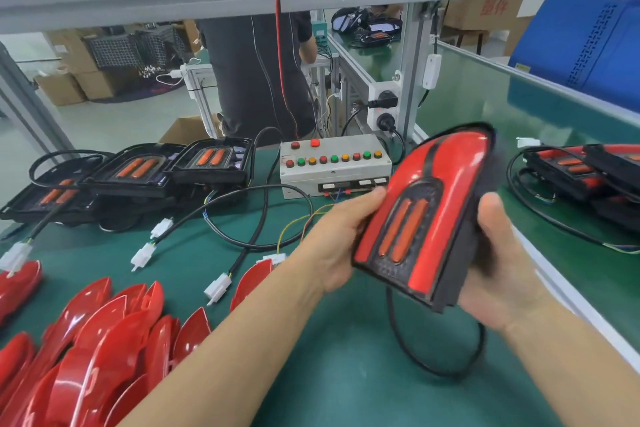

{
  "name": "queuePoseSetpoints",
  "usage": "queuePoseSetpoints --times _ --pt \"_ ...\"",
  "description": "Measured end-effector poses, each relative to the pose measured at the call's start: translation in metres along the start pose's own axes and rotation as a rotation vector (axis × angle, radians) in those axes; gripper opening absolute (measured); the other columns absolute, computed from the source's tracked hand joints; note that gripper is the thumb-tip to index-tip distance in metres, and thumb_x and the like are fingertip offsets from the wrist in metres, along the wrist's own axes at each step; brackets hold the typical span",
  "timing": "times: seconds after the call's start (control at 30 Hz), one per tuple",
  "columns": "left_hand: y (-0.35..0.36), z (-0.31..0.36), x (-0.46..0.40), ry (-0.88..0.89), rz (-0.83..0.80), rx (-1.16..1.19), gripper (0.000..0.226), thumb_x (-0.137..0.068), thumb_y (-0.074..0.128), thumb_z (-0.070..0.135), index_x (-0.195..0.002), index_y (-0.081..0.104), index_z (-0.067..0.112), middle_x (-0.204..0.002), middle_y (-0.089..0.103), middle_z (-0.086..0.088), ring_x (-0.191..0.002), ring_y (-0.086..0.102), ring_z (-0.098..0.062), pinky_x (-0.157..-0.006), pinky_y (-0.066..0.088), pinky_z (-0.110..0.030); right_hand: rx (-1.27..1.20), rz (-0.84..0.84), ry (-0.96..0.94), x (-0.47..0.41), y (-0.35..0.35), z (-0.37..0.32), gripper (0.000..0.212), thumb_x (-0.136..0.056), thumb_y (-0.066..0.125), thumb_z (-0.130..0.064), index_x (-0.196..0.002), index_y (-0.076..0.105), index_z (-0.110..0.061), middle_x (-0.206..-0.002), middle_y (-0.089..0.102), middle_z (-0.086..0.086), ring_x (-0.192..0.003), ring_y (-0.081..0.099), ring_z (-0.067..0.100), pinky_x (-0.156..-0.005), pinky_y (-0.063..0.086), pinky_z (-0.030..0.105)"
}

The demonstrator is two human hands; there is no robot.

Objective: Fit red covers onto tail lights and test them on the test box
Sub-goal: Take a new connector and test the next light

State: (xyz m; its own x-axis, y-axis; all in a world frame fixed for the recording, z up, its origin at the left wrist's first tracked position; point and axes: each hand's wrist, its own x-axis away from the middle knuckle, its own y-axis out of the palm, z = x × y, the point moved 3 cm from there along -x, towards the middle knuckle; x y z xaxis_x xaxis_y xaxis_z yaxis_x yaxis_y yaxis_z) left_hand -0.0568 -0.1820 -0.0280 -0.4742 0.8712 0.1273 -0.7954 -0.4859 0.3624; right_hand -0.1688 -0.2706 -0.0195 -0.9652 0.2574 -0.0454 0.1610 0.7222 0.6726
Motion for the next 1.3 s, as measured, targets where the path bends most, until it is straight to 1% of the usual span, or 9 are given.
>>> queuePoseSetpoints --times 0.13,0.23,0.33,0.43,0.57,0.7,1.07,1.23,1.3 --pt "0.013 0.007 -0.010 0.037 0.074 -0.184 0.026 -0.095 0.051 0.033 -0.097 0.070 0.016 -0.092 0.071 -0.006 -0.075 0.066 -0.016 -0.075 0.055 -0.029 -0.153 -0.027 -0.091 -0.004 0.005 -0.009 0.128 -0.040 0.094 -0.047 -0.146 0.036 -0.003 -0.145 0.043 0.021 -0.134 0.041 0.037 -0.110 0.031 0.055" --pt "0.007 0.021 -0.015 0.115 0.181 -0.217 0.025 -0.090 0.058 0.037 -0.095 0.067 0.014 -0.091 0.068 -0.005 -0.079 0.061 -0.018 -0.078 0.052 -0.034 -0.139 -0.095 -0.069 -0.001 0.003 -0.013 0.090 -0.057 0.082 -0.048 -0.132 0.057 -0.007 -0.135 0.056 0.017 -0.124 0.054 0.033 -0.104 0.042 0.051" --pt "0.002 0.033 -0.021 0.166 0.243 -0.215 0.007 -0.087 0.065 0.021 -0.086 0.059 0.018 -0.082 0.064 0.000 -0.066 0.059 -0.009 -0.064 0.047 -0.021 -0.074 -0.006 0.020 -0.001 -0.010 0.001 0.070 -0.055 0.079 -0.048 -0.112 0.071 -0.008 -0.117 0.067 0.017 -0.102 0.066 0.032 -0.089 0.054 0.046" --pt "0.001 0.034 -0.022 0.116 0.206 -0.100 0.007 -0.088 0.060 0.009 -0.083 0.063 0.013 -0.066 0.067 0.003 -0.054 0.062 -0.006 -0.050 0.049 -0.015 0.008 0.065 0.064 -0.007 -0.018 0.017 0.072 -0.054 0.075 -0.043 -0.112 0.067 -0.001 -0.113 0.063 0.023 -0.099 0.060 0.035 -0.097 0.047 0.054" --pt "-0.009 0.032 -0.018 0.058 0.234 -0.092 0.019 -0.085 0.059 0.008 -0.100 0.071 0.006 -0.093 0.071 -0.013 -0.077 0.065 -0.021 -0.070 0.055 -0.027 0.156 0.139 0.013 -0.015 -0.024 0.021 0.049 -0.072 0.053 -0.039 -0.097 0.073 -0.002 -0.098 0.070 0.019 -0.087 0.065 0.031 -0.086 0.054 0.045" --pt "-0.010 0.034 -0.011 0.081 0.226 -0.149 0.028 -0.083 0.061 0.008 -0.110 0.068 0.003 -0.109 0.067 -0.023 -0.088 0.064 -0.027 -0.077 0.054 -0.033 0.227 0.145 0.039 -0.015 -0.022 0.027 0.051 -0.076 0.054 -0.051 -0.104 0.076 -0.013 -0.108 0.072 0.017 -0.092 0.071 0.026 -0.074 0.058 0.034" --pt "-0.010 0.036 -0.008 0.238 0.266 -0.167 0.016 -0.079 0.069 0.004 -0.069 0.074 0.016 -0.068 0.071 -0.007 -0.056 0.067 -0.015 -0.051 0.052 -0.022 0.323 0.147 0.001 -0.016 -0.017 0.029 0.051 -0.081 0.046 -0.052 -0.101 0.076 -0.016 -0.106 0.072 0.018 -0.090 0.071 0.026 -0.071 0.057 0.031" --pt "-0.013 0.019 -0.002 0.150 0.233 -0.189 0.030 -0.082 0.070 0.031 -0.109 0.062 0.018 -0.101 0.070 -0.003 -0.082 0.069 -0.014 -0.068 0.056 -0.028 0.265 0.342 -0.054 -0.019 -0.017 0.017 0.050 -0.083 0.049 -0.058 -0.090 0.079 -0.019 -0.097 0.075 0.015 -0.083 0.073 0.025 -0.066 0.058 0.033" --pt "-0.014 0.006 0.002 0.172 0.225 -0.274 0.027 -0.087 0.065 0.024 -0.113 0.058 0.019 -0.109 0.068 0.001 -0.091 0.066 -0.012 -0.076 0.054 -0.026 0.122 0.421 -0.133 -0.019 -0.021 0.003 0.053 -0.089 0.044 -0.056 -0.094 0.078 -0.016 -0.102 0.074 0.014 -0.090 0.073 0.026 -0.070 0.058 0.036"
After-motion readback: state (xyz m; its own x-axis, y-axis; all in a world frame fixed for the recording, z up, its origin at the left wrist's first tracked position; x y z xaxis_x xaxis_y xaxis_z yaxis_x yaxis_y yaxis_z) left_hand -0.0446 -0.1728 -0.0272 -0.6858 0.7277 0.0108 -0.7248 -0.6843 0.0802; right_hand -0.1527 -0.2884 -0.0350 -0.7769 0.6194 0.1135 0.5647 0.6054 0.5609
